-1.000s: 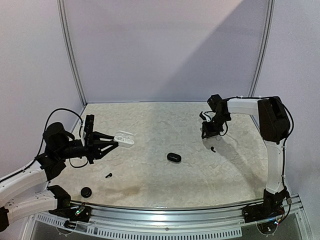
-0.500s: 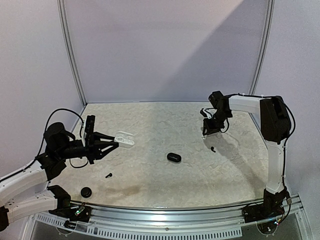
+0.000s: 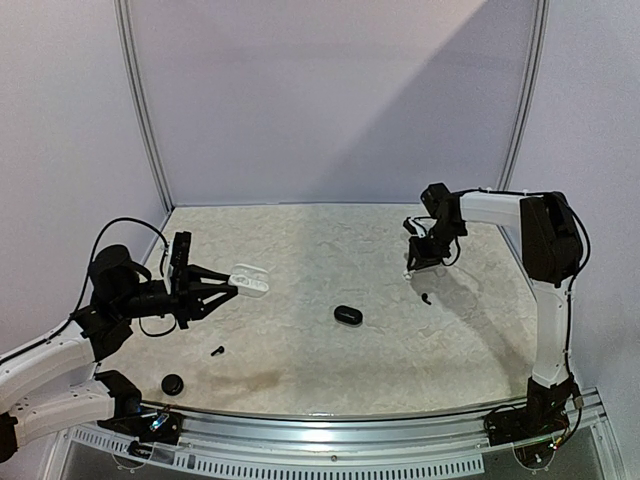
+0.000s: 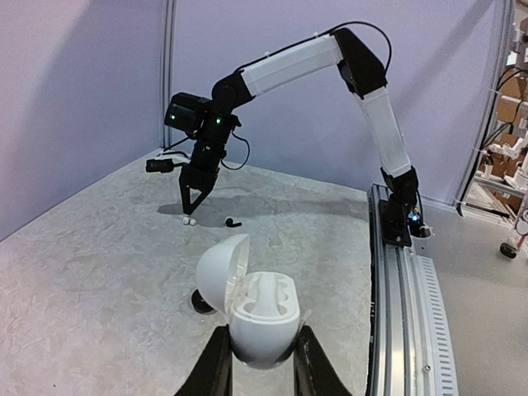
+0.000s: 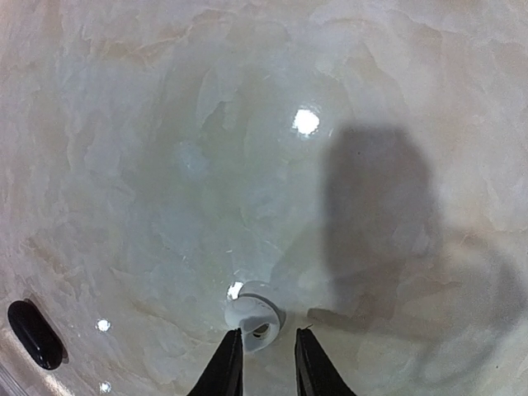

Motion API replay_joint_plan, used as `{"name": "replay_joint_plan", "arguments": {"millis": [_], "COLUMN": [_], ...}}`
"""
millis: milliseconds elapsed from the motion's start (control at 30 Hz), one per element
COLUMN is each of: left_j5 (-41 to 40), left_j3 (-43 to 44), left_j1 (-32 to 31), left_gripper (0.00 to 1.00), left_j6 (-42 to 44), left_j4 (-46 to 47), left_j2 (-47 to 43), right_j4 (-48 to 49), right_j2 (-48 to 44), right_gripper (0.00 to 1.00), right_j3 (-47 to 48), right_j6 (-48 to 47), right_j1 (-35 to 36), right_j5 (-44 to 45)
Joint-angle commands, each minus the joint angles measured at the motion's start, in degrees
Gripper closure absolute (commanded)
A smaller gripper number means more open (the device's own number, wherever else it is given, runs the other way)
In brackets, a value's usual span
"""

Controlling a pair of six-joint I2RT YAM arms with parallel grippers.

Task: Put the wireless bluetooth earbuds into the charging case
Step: Pick up the right earbud from the center of the board.

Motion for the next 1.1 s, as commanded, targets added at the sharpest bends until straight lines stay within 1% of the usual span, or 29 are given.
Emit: {"name": "replay_joint_plan", "arguments": {"millis": [0,200,433,567,700,867,1067], "left_j5": [0.25,0.25,0.22,0.16,0.16,0.17,0.07], "left_j3": [0.53,0.53,0.49,0.4,0.32,0.32,0.23], "left_j1": [0.7,0.74,0.83,0.78,0.91,0.92,0.91], "left_gripper": [1.0,1.0,1.0,1.0,1.0,1.0,1.0], "left_j6": [0.98,1.25,1.55,1.68,1.69,1.78,1.78], "left_j4": [-0.7,-1.3,-1.22,-1.33,-1.3,-1.35,-1.29], "left_j2": [0.48,0.31,0.26,0.06,-0.05,-0.14,-0.23], "right_j4": [1.37,2.18,2.4,3.12,3.91,4.49,4.74], "right_j2": [2.39,3.14,3.42,3.18,2.91,2.46,1.42], "right_gripper": [0.77,0.78,0.76,0.8,0.82,0.92,0.96], "right_j3": [-0.72,-0.8,-1.48,-2.26,-3.09,-3.88,-4.53], "right_j6": [0.47,0.99,1.13,1.65,2.5,2.92,3.28], "right_j1": [-0.14,-0.1,-0.12,-0.12,-0.09,-0.09,-0.02], "right_j5": [-1.08,-1.47,-2.24,-3.24,-4.56,-4.86,-6.02]}}
